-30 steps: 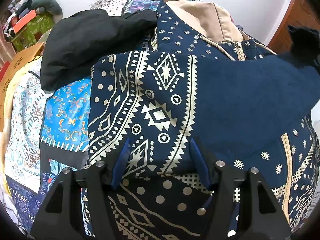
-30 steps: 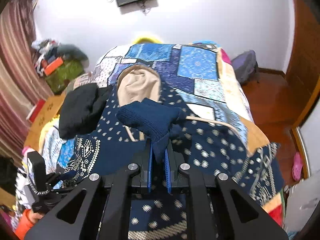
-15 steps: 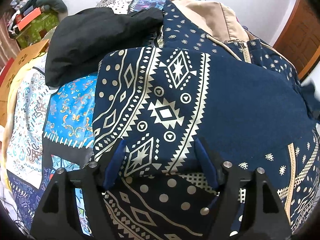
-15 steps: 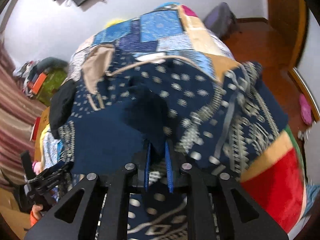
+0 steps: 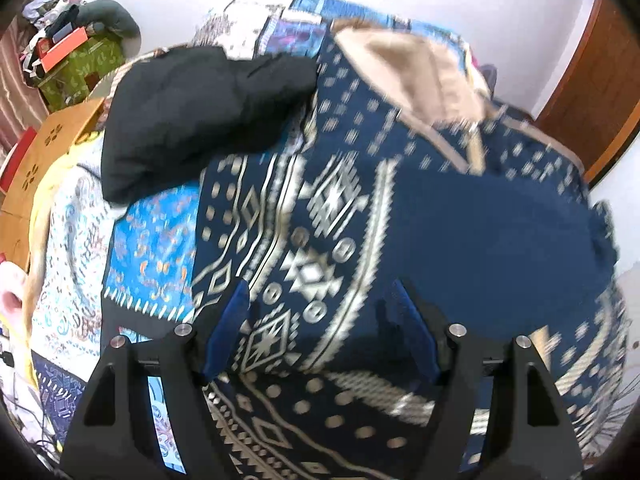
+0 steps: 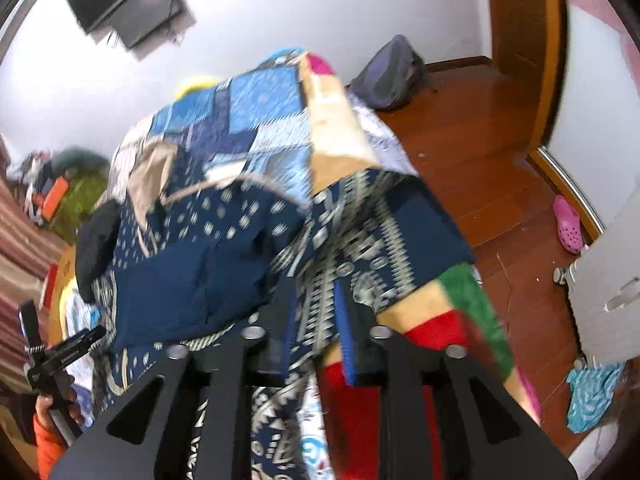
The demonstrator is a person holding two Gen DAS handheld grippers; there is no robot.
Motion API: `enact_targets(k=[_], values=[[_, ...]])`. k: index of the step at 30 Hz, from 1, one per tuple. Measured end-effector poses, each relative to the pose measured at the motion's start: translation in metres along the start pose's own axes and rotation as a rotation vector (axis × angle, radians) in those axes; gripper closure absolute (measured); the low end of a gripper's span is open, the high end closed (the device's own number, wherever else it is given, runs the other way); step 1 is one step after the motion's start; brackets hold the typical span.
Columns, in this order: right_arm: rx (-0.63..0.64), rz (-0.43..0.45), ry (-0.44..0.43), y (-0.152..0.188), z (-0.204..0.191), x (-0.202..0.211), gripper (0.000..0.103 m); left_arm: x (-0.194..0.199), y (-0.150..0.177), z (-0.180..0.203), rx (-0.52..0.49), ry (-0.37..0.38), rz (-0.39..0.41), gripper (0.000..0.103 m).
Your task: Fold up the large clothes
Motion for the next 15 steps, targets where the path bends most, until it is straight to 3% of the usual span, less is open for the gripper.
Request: enact_targets(k=[1,3,8,15], values=[[-0.030,0.011,-0.004,-0.004,0.009,0.004,0.058,0.004,-0.004,0.004,0.000,0.003,0.012,0.030],[-0.086,0.044,-0.001,-0.011,0.024,0.009,0.047,0.015,-0.017,0.013,-0.007,0.016,0.050,0.030],[-0.223,0.015,-0.003,-0.021,0.059,-0.005,0.046,0.030,-0.038,0.040,-0.038,0.055,0.107,0.030],[-0.481,-0.150,-0.090,-0.018,0.107,-0.064,0.046,0.019,-0.042,0.068,-0.087,0.106,0.094,0.030]])
Point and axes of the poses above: each gripper's, at about its wrist camera, not at the fingertips, and x roughly against the way its jaws point, z to its right, y to its underside, the point moved 3 cm from there along -x, roughly the way its jaws point, and after that the axes turned 8 degrees about -x, right-handed, at the moved point
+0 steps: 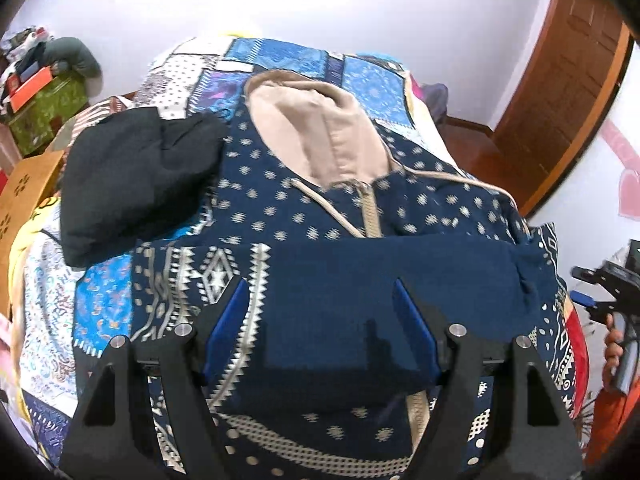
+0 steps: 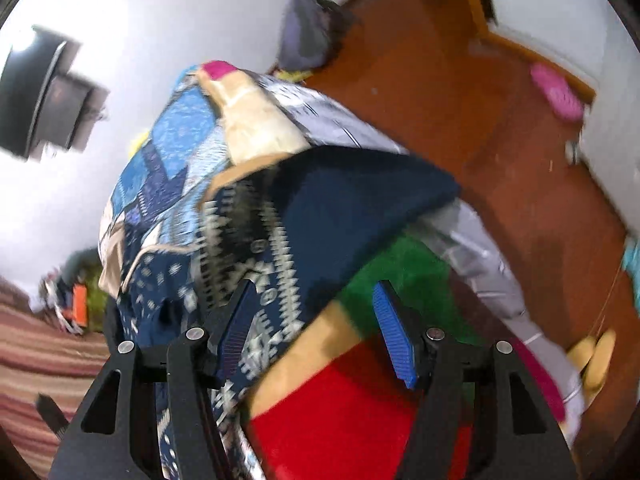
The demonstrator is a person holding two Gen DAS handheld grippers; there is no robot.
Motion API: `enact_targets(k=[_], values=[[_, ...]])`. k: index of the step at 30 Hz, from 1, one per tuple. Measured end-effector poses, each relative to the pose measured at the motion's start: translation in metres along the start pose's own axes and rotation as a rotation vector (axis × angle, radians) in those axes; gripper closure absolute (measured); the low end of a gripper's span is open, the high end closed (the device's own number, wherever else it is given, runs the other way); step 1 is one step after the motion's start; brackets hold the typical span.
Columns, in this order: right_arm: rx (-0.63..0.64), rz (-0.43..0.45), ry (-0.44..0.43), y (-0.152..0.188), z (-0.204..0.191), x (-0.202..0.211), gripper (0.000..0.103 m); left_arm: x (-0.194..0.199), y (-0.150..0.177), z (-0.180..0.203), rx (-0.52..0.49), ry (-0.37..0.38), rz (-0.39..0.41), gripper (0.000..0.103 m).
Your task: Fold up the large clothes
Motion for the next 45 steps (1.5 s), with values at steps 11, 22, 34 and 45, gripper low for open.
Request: enact_targets(k=[11,22,34,45], values=[[-0.143,-0.025,0.031,-0.033,0.019,-0.048,0.065,-0.023,0.020,0.004,-0.005,-0.006,-0.069,0.030],[0.077,0.141,0.053,-0.023,-0.034,0.015,0.098,-0.001,0.022,-0.005,0.012,-0.017,-0.033,0.030],[0.487,0.275,-0.139,0.070,-0.166,0.104,0.098,0.029,0.026,-0.014,0.029,0.006,0.032,0.030],[0.629,0.021,-0.056,0.148,-0.177,0.007,0.098,0.042,0.046,-0.025,0.017,0.002,0.028,0.030]])
Point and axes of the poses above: each gripper's, at about its wrist camera, not at the fingertips, and x roughly against the way its jaws point, z to its right, y to its underside, the point moved 3 cm from there along -x, roughly the way its jaws point, and after that the axes turned 8 degrees about -x, right-handed, at the moved point
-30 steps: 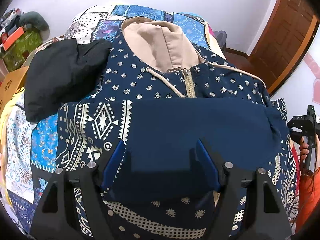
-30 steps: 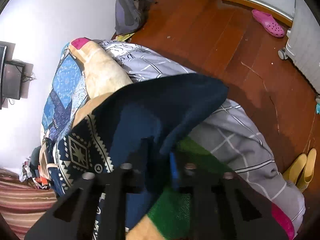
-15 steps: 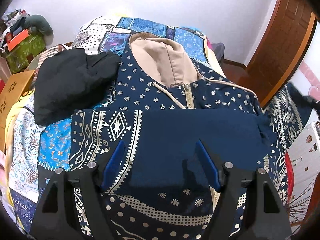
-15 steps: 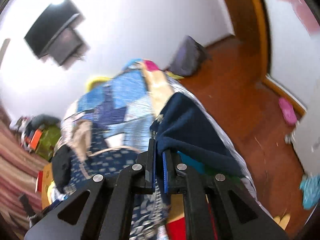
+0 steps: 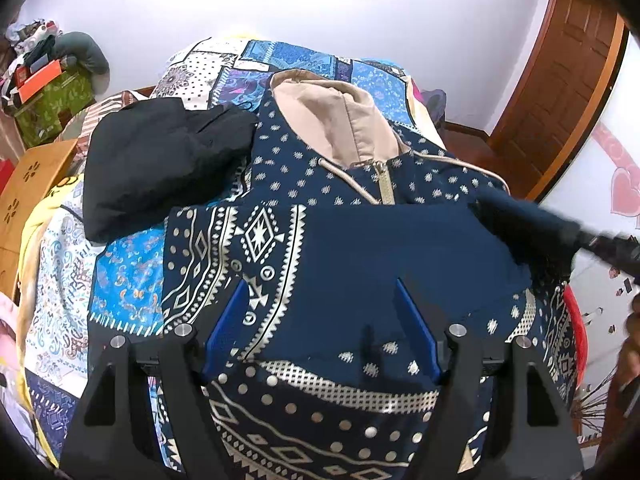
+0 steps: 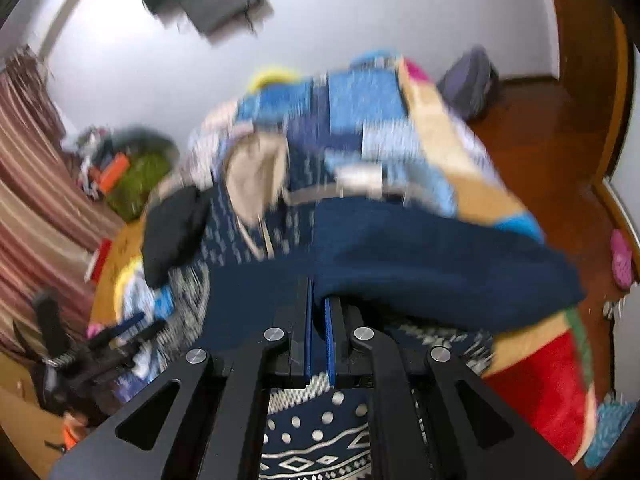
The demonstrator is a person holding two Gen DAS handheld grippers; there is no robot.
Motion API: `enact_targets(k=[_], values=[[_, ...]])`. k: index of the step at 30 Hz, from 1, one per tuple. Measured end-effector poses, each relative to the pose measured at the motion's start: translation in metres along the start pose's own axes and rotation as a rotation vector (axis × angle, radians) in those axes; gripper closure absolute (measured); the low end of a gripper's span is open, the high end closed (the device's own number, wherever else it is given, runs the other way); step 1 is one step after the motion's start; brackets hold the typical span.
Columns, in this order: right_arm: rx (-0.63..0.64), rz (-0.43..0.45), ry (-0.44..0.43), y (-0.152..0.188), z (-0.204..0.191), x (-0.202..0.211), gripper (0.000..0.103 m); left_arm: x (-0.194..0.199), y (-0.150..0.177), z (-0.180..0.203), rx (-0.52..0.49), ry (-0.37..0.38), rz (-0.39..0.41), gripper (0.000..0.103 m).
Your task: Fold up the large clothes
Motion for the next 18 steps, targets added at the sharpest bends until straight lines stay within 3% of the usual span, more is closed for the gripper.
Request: enact_targets(k=[5,8,11,14,16,18], values=[[0.051,-0.129,0.037,0.027,-0.007,-0.028,0.098,-0.002,0.010,-0.001,0.000,0.002,-0.021,0.030],[0.123,-0.136,0.079,0.029,-0.013,-0.024,0.097,-0.003,0.011,0.002,-0.007,-0.007,-0.025,0.030],[0.150,-0.117,0.066,0.028,-0.017,-0.009,0.094,-0.002,0.009,0.005,-0.011,-0.004,-0.019,0.030],[0.126,-0.063,0.045,0.020,-0.009,0.011,0.079,0.000,0.005,0.012,-0.021,-0.003,-0.007,0.030],[0.088,-0.010,0.054,0.015,-0.002,0.021,0.054,0.001,0.002,0.015,-0.027,-0.002,-0.001,0.030],[0.038,0.049,0.064,0.008,0.012,0.033,0.047,0.002,-0.001,0.021,-0.038,0.000,0.007,0.030]])
Point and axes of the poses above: each gripper's, at about its wrist camera, not at the fingertips, and x roughly against the way its jaws point, z to its right, y to its underside, the point moved 3 cm from there along -x, roughly the way its jaws point, and after that the axes turned 8 degrees about -x, right-handed, at the moved point
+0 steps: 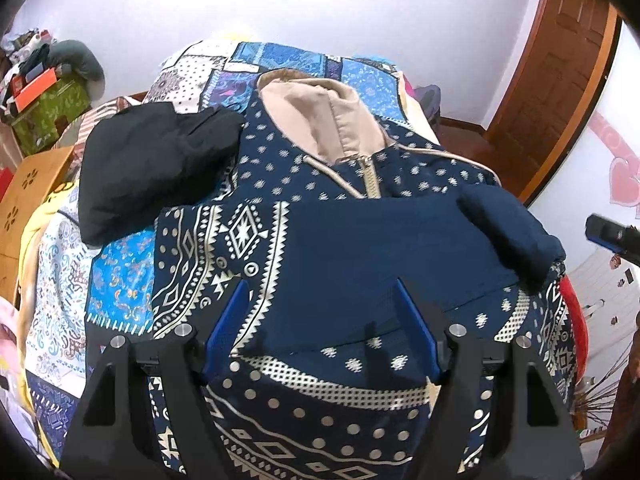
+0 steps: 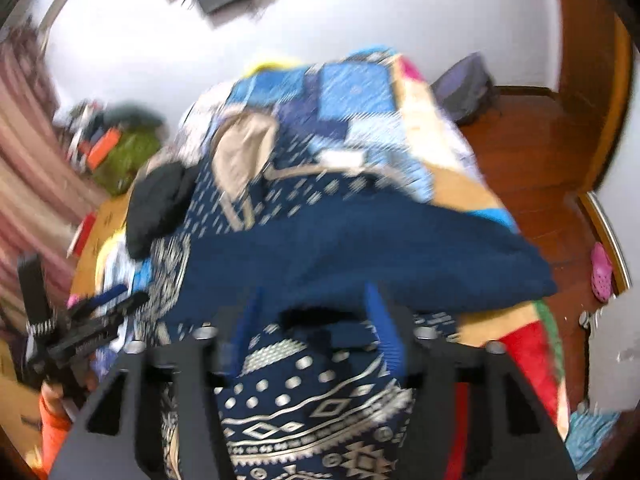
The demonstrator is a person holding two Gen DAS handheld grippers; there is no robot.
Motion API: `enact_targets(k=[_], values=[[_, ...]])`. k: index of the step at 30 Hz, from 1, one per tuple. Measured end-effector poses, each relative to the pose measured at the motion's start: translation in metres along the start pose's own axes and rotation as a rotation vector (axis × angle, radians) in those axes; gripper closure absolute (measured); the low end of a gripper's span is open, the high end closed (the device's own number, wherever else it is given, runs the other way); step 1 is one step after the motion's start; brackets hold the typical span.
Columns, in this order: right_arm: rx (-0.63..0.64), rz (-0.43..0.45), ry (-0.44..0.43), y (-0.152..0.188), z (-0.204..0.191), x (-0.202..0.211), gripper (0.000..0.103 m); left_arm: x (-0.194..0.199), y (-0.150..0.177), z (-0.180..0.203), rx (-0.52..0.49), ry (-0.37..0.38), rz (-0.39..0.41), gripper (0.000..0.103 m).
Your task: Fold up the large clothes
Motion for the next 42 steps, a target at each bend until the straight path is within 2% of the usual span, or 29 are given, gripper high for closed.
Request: enact_targets(k=[6,9,14,17,21,23,24,25,27,30,33,38,42], values=[[-0.191,0.043,0.023,-0.016,0.056,0.008,0.046,-0.002,-0.005,0.013,-0.026,0.003,0.004,0.030],[-0.322,0.026,0.041,-0.017,0.092,-0.003,0.046,-0.007,-0.005,0.019,-0.032,0.010,-0.006,0.030],[-0.539,-0.027,0.025,-0.006,0.140,-0.032,0.046,-0.014,-0.003,0.023,-0.040,0.010,-0.024,0.030],[-0.646,-0.064,-0.007,0.003,0.159,-0.046,0.046,-0.018,-0.001,0.023,-0.036,0.012,-0.032,0.030],[-0.703,-0.071,-0.037,0.005,0.167,-0.058,0.046,-0.020,0.001,0.019,-0.022,0.014,-0.041,0.030],[-0.702,-0.054,-0.032,0.002,0.167,-0.059,0.053,-0.021,0.002,0.017,-0.018,0.011,-0.042,0.030],[-0.695,-0.045,-0.022,-0.001,0.167,-0.059,0.064,-0.021,0.002,0.016,-0.017,0.007,-0.043,0.030],[-0.692,-0.042,-0.010,-0.003,0.165,-0.060,0.070,-0.021,0.004,0.014,-0.017,0.001,-0.043,0.030],[-0.701,-0.042,-0.026,-0.006,0.161,-0.058,0.089,-0.019,0.005,0.010,-0.016,-0.005,-0.038,0.030],[-0.640,-0.010,-0.033,-0.017,0.141,-0.051,0.094,-0.013,0.008,0.003,-0.010,-0.014,-0.029,0.030],[-0.546,0.051,-0.035,-0.031,0.111,-0.037,0.095,-0.006,0.010,-0.006,0.003,-0.019,-0.016,0.030],[-0.362,0.108,-0.110,-0.054,0.039,-0.009,0.095,0.011,0.015,-0.026,0.037,-0.031,0.019,0.030],[-0.201,0.110,-0.174,-0.060,-0.028,0.003,0.095,0.025,0.021,-0.043,0.065,-0.040,0.044,0.030]])
Point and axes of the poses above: each gripper's, at about its wrist camera, not at the fingertips, and x roughly against the way its jaws point, z to its right, y to its underside, the point moved 3 cm from there along -x, roughly the way its jaws point, and after that the axes turned 8 degrees about -x, right-handed, at the moved point
